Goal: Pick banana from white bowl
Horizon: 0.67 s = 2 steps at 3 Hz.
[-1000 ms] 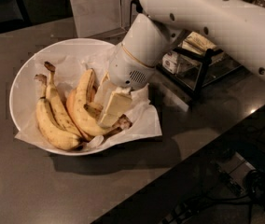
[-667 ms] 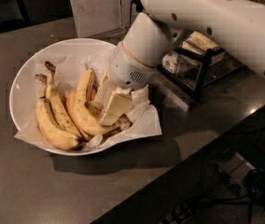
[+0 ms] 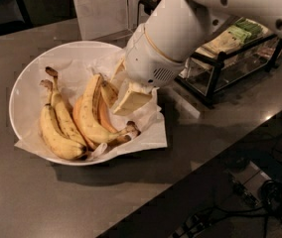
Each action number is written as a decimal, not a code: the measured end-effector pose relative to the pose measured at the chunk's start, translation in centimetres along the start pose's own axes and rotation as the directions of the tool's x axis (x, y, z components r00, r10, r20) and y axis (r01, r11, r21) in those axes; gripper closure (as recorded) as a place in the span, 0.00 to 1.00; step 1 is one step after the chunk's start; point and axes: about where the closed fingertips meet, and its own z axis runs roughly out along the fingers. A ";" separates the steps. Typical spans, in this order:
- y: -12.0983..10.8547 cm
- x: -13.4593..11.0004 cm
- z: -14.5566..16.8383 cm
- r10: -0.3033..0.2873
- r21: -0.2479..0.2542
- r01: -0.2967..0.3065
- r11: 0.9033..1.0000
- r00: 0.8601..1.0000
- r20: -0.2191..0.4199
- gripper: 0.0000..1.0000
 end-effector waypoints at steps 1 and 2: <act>1.3 -0.8 -3.9 -0.061 0.130 0.060 0.990 0.998 0.011 1.00; 4.0 -1.4 -8.8 -0.117 0.295 0.106 0.950 0.993 0.021 1.00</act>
Offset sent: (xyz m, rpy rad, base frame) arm -0.0945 -0.0926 0.1210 0.2075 -0.5269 -0.0625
